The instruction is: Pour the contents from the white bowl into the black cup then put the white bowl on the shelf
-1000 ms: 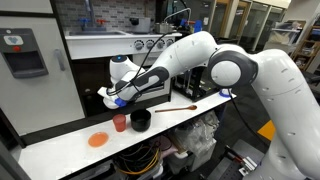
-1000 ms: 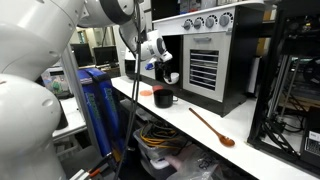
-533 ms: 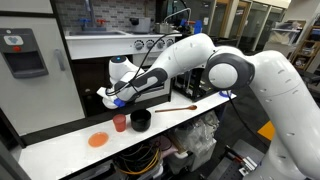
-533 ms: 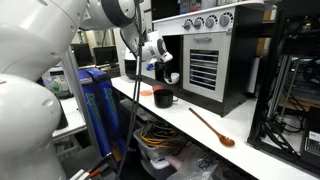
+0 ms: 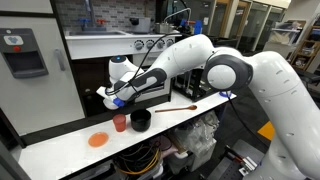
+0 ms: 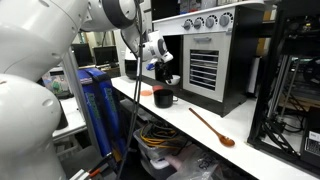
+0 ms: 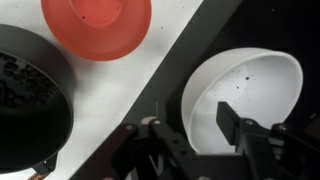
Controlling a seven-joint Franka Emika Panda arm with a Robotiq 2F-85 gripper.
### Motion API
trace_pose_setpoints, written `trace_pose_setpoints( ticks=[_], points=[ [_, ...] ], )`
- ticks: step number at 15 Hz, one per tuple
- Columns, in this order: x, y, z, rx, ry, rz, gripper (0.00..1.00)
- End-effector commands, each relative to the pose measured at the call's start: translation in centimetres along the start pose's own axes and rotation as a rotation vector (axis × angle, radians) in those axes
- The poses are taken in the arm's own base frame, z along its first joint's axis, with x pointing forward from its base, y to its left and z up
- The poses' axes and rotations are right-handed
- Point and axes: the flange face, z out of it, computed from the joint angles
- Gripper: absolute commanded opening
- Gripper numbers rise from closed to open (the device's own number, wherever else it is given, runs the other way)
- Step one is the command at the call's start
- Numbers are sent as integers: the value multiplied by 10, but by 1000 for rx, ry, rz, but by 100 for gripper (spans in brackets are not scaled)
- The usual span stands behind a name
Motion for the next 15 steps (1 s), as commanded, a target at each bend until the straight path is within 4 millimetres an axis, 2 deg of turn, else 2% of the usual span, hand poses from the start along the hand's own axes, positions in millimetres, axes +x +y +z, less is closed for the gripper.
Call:
trace_pose_setpoints(
  ticks=[1, 3, 4, 15],
  points=[
    [3, -7, -3, 8, 0, 5, 87],
    [6, -10, -10, 18, 3, 8, 98],
    [7, -11, -15, 21, 5, 7, 100],
    [9, -13, -63, 38, 28, -25, 100]
  ],
)
